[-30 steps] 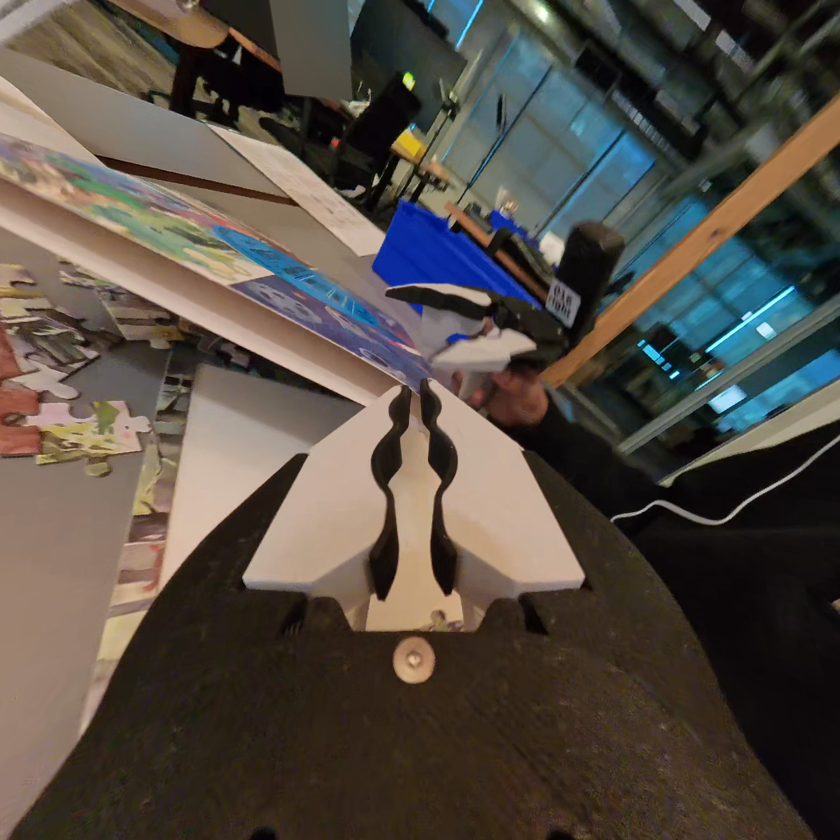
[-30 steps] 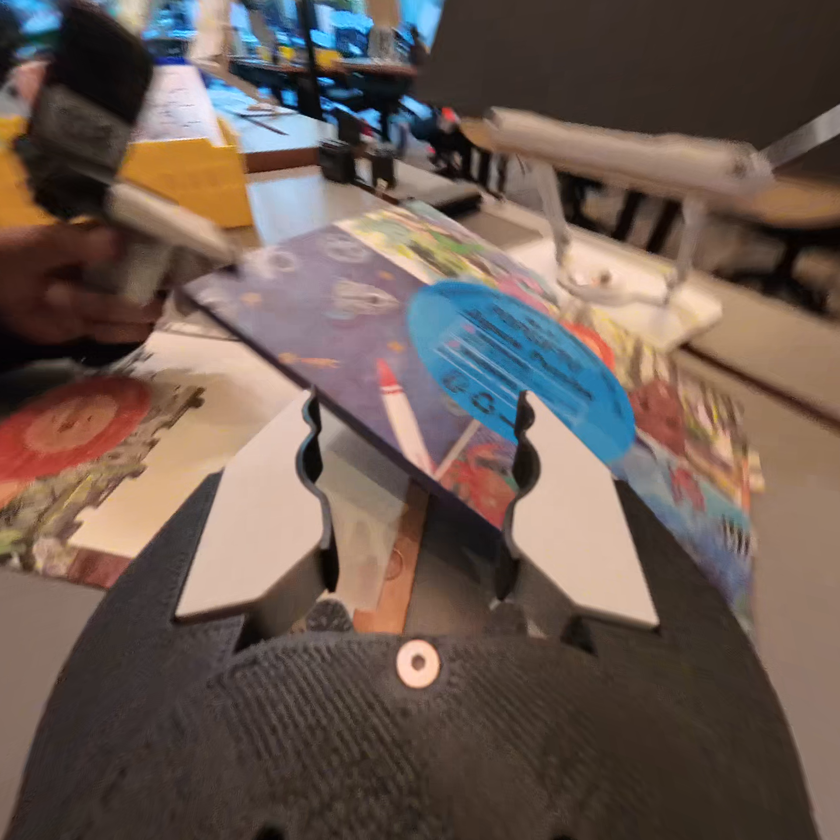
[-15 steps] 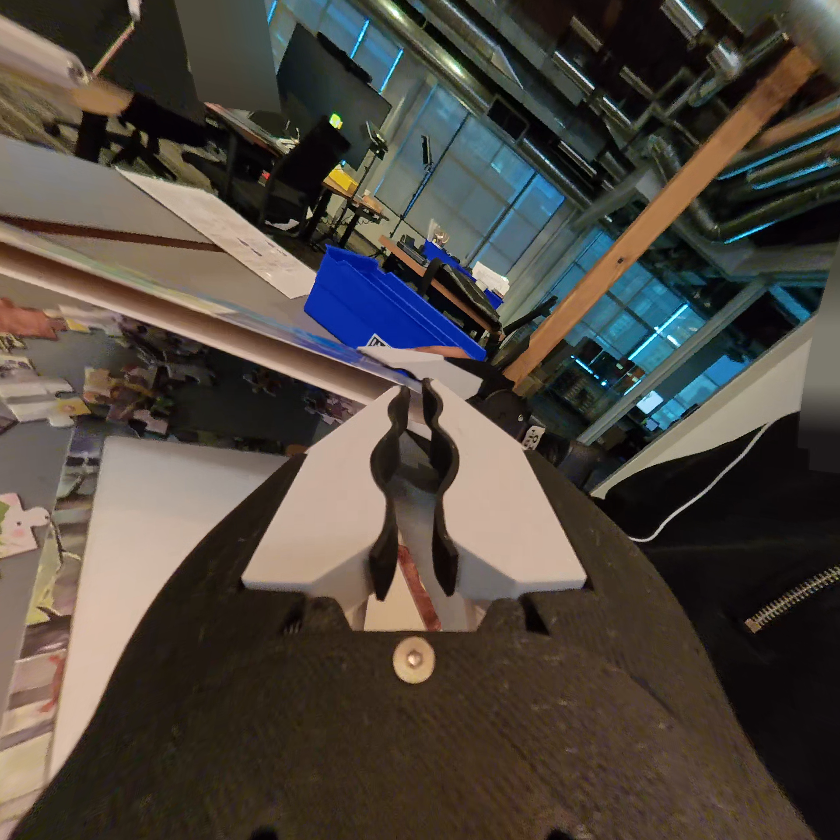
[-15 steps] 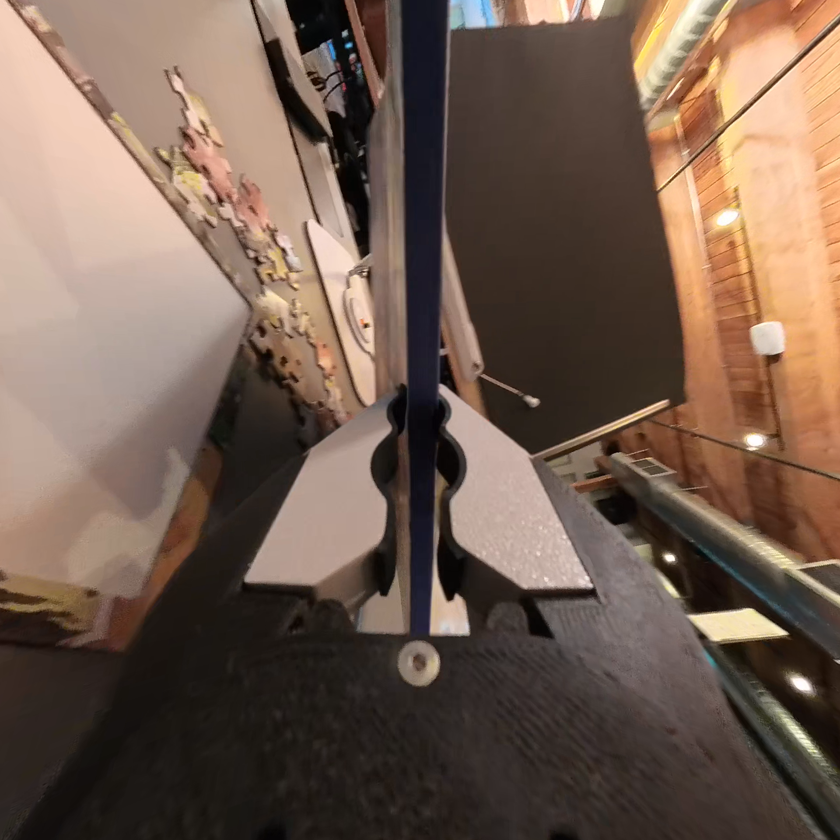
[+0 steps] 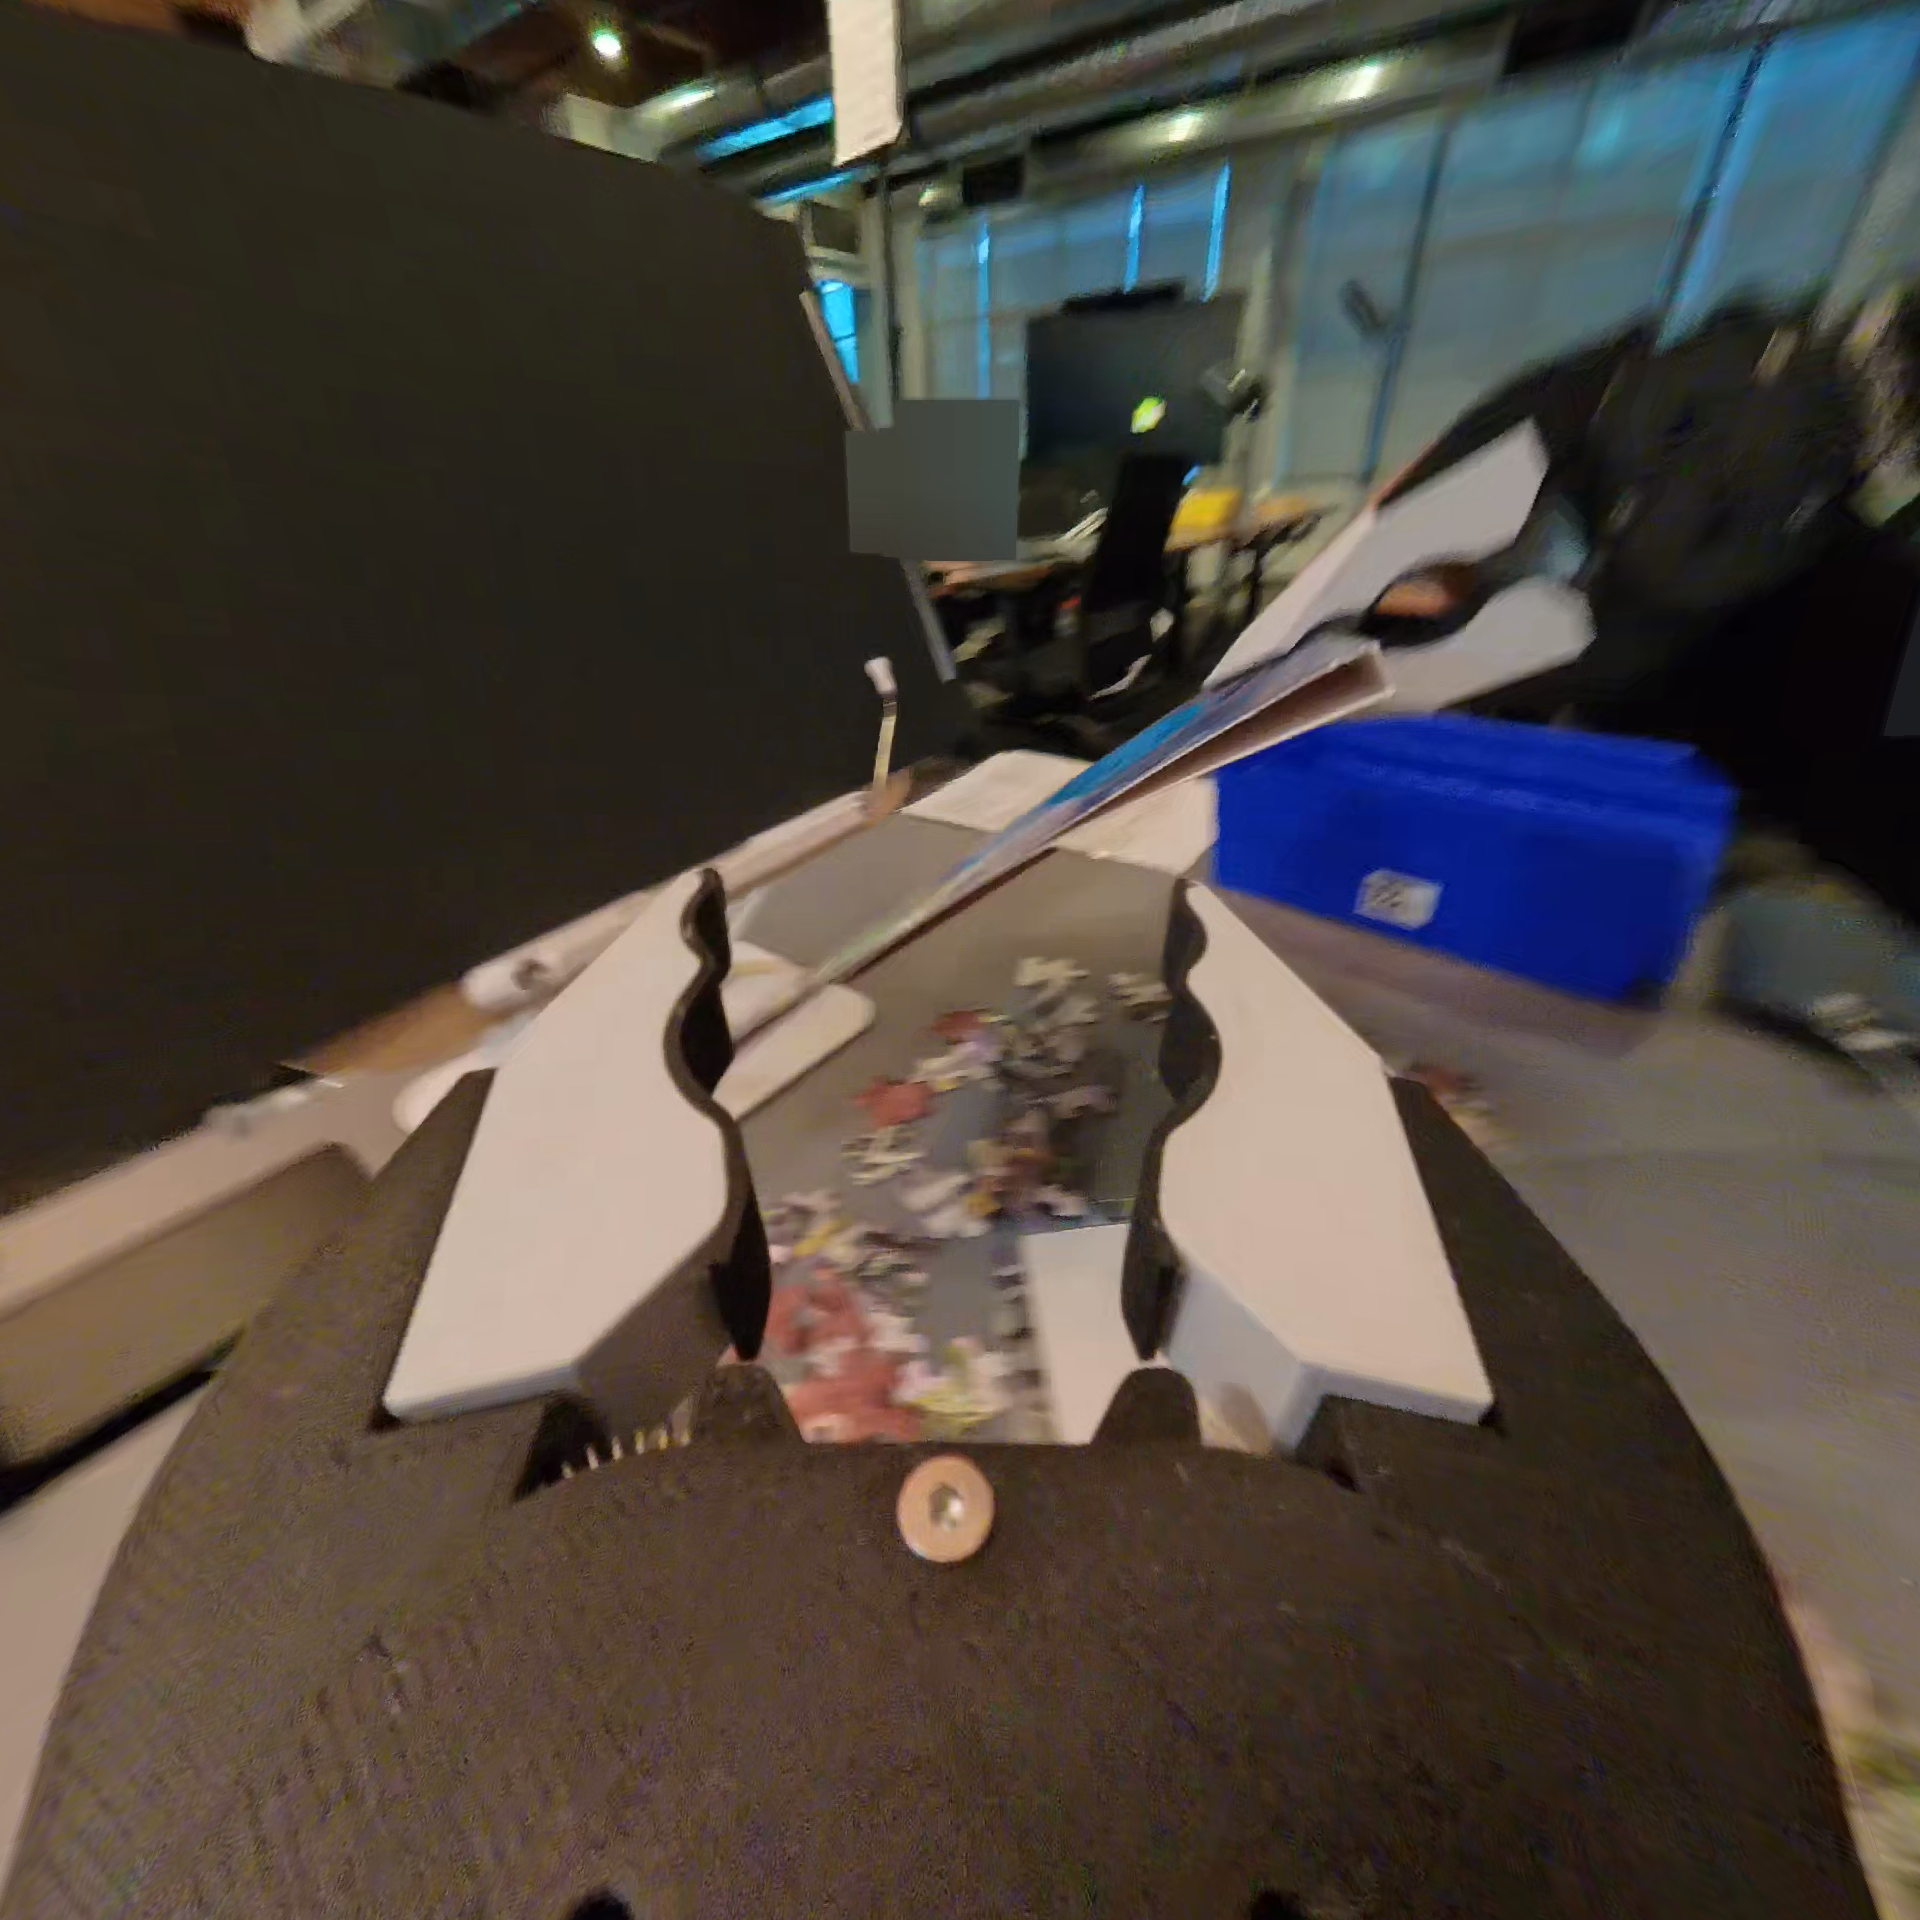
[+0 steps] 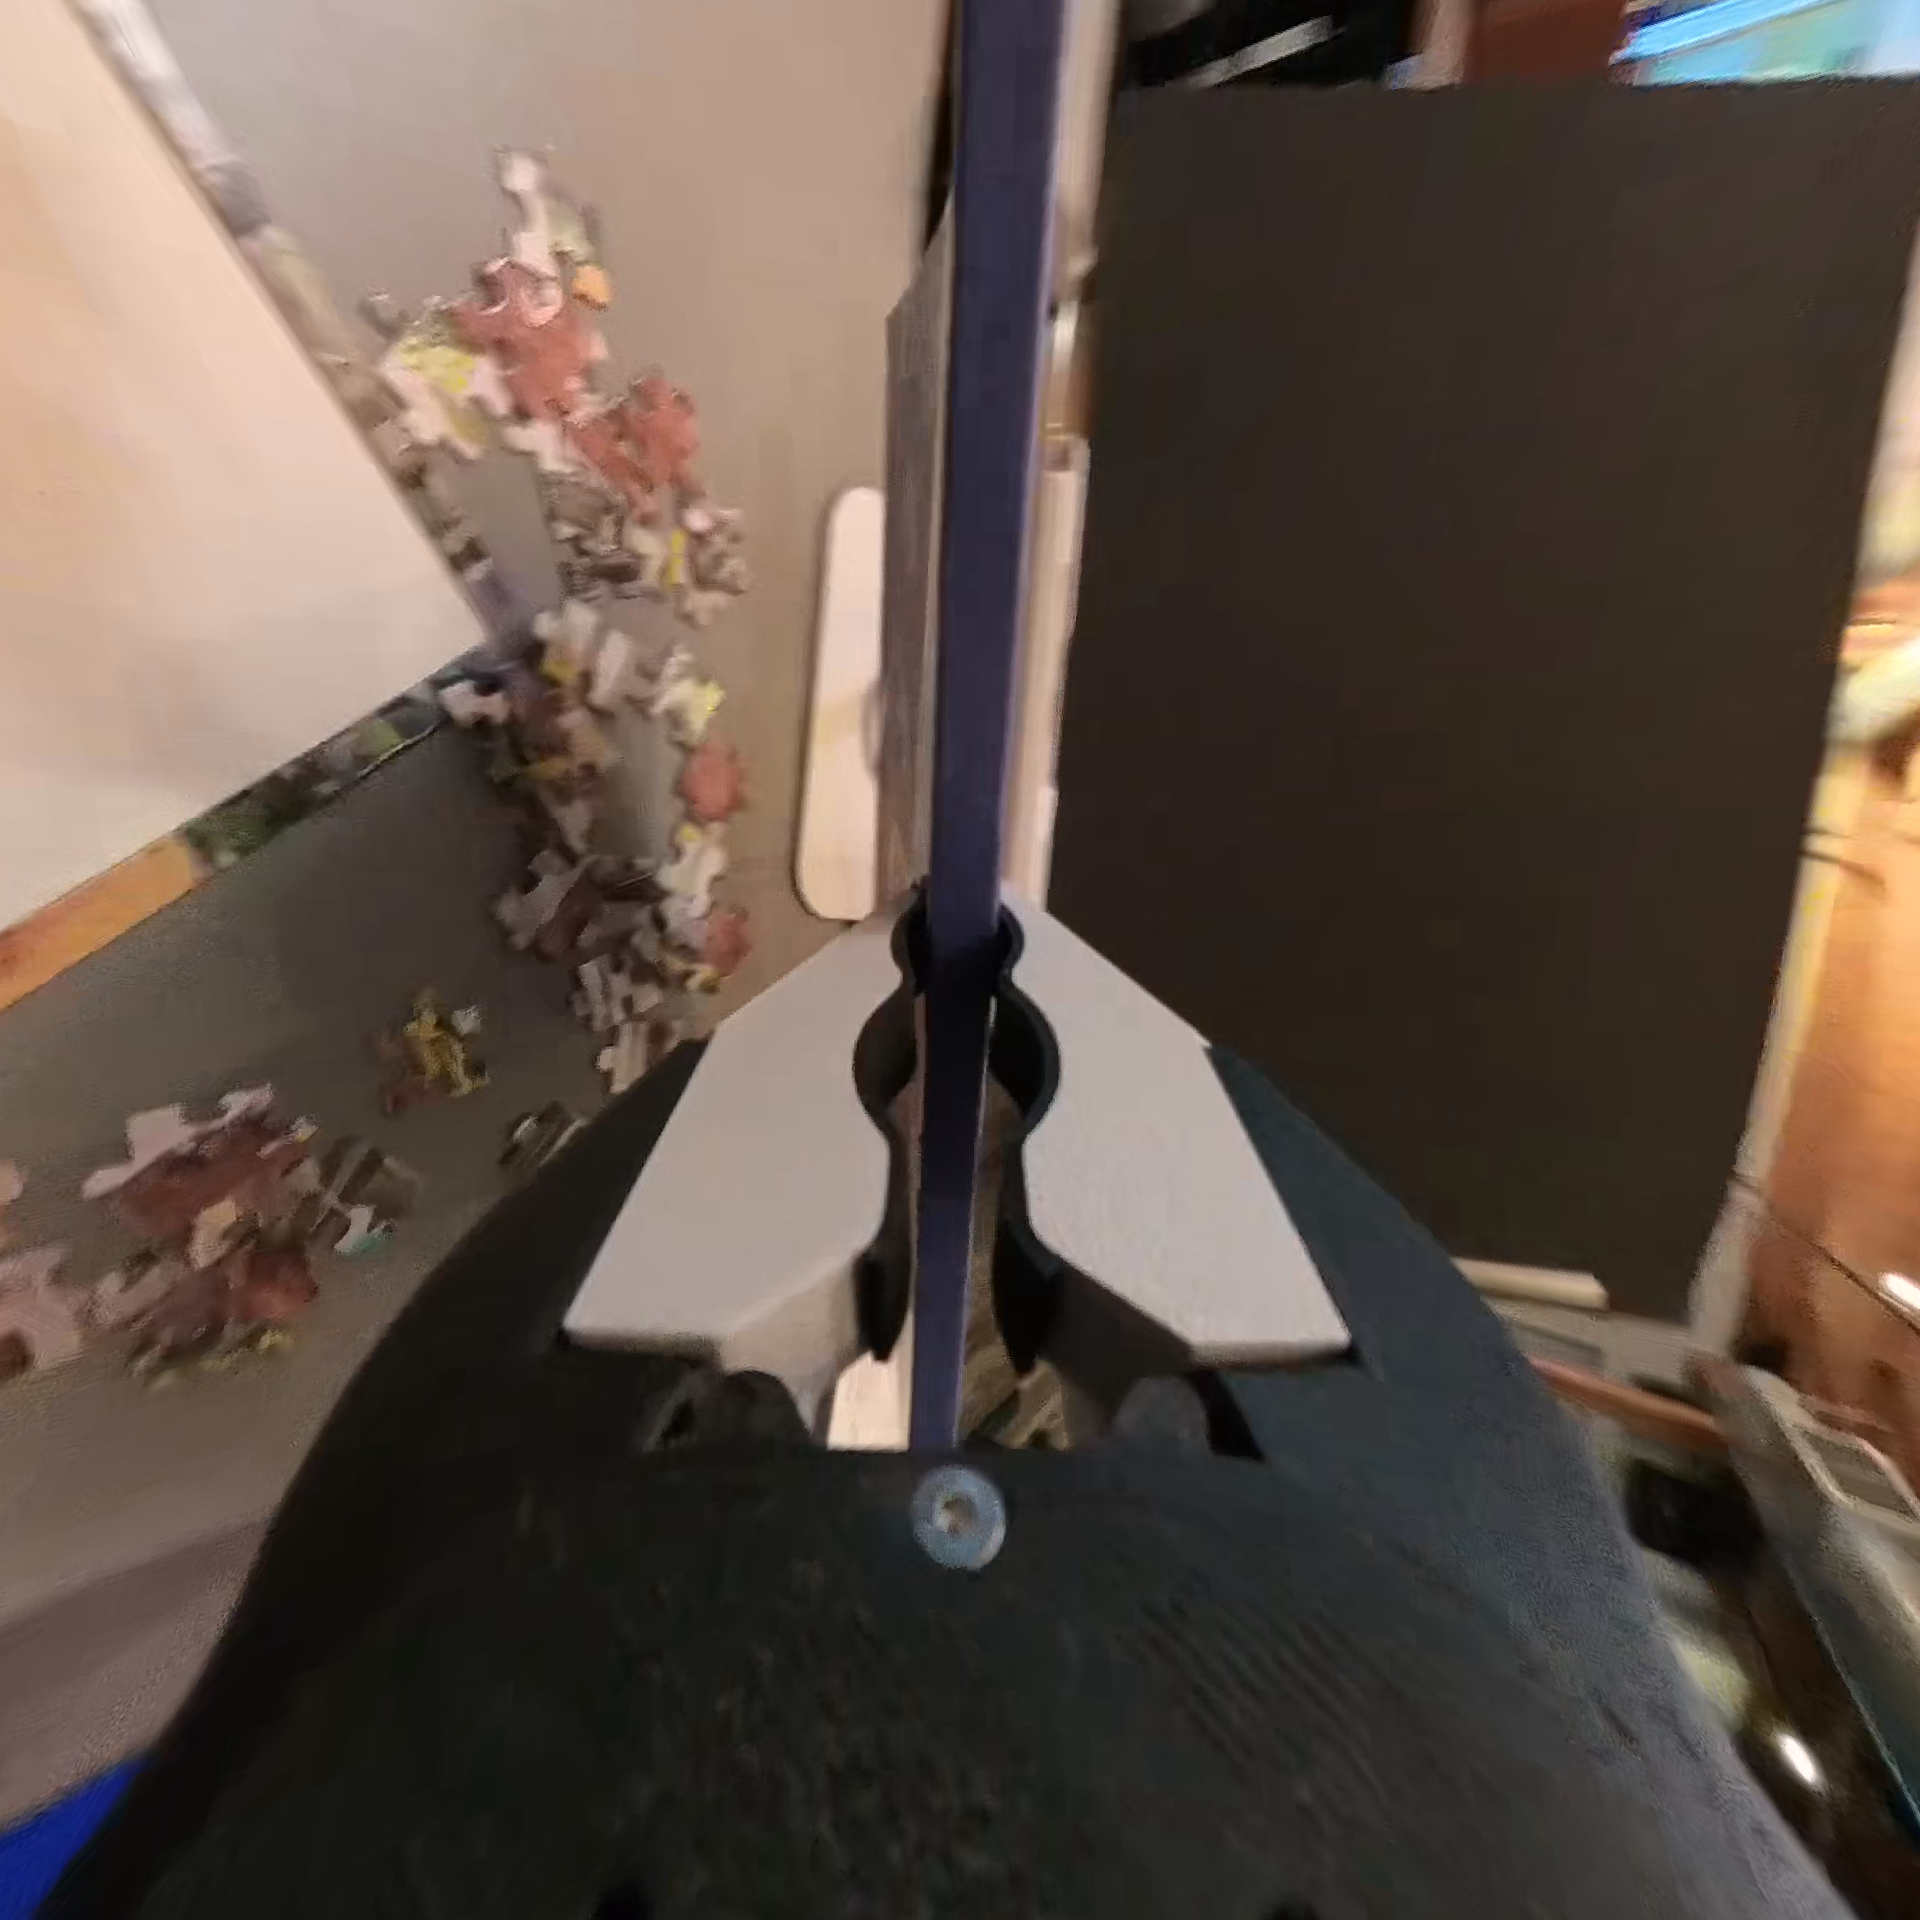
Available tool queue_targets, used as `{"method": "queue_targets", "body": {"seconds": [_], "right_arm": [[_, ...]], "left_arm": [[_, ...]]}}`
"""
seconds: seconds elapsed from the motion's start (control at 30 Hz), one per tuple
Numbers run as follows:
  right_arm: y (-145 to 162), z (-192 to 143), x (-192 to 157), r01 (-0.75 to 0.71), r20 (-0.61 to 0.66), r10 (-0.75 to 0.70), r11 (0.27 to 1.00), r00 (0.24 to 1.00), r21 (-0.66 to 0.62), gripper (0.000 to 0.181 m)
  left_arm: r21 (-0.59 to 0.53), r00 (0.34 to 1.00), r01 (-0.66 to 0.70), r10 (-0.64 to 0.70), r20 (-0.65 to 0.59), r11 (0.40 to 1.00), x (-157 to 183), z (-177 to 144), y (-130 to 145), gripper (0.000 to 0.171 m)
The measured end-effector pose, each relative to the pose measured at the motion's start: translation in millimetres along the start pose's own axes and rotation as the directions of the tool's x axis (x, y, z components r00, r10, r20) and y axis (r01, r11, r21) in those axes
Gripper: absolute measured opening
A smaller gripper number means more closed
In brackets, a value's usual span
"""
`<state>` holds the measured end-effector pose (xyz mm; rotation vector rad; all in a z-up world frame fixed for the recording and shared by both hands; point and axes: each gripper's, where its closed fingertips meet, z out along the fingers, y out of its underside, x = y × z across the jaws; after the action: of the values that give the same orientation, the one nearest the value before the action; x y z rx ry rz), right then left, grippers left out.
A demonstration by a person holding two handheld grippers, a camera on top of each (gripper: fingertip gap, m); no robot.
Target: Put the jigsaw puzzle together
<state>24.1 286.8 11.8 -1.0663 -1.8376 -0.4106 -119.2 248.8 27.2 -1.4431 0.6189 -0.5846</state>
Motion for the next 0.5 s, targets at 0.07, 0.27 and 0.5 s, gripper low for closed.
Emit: {"method": "queue_targets", "body": {"seconds": [0.07,0.27,0.5], "right_arm": [[-4,16,5,0.039,0.149,-0.032,0.998,0.988,-0.041,0.006],[-26,62,25,0.061,0.478,0.003,0.991,0.878,-0.118,0.006],[-49,114,53,-0.005,0.441,0.032,0.998,0.897,-0.062,0.015]], "left_arm": [[-0.049,0.993,-0.116,0.117,0.018,0.992,-11,16,6,0.09],[-0.192,0.978,-0.193,0.173,-0.118,0.962,-22,57,42,0.08],[-0.105,0.992,-0.065,0.052,-0.118,0.992,-60,59,41,0.0]]}}
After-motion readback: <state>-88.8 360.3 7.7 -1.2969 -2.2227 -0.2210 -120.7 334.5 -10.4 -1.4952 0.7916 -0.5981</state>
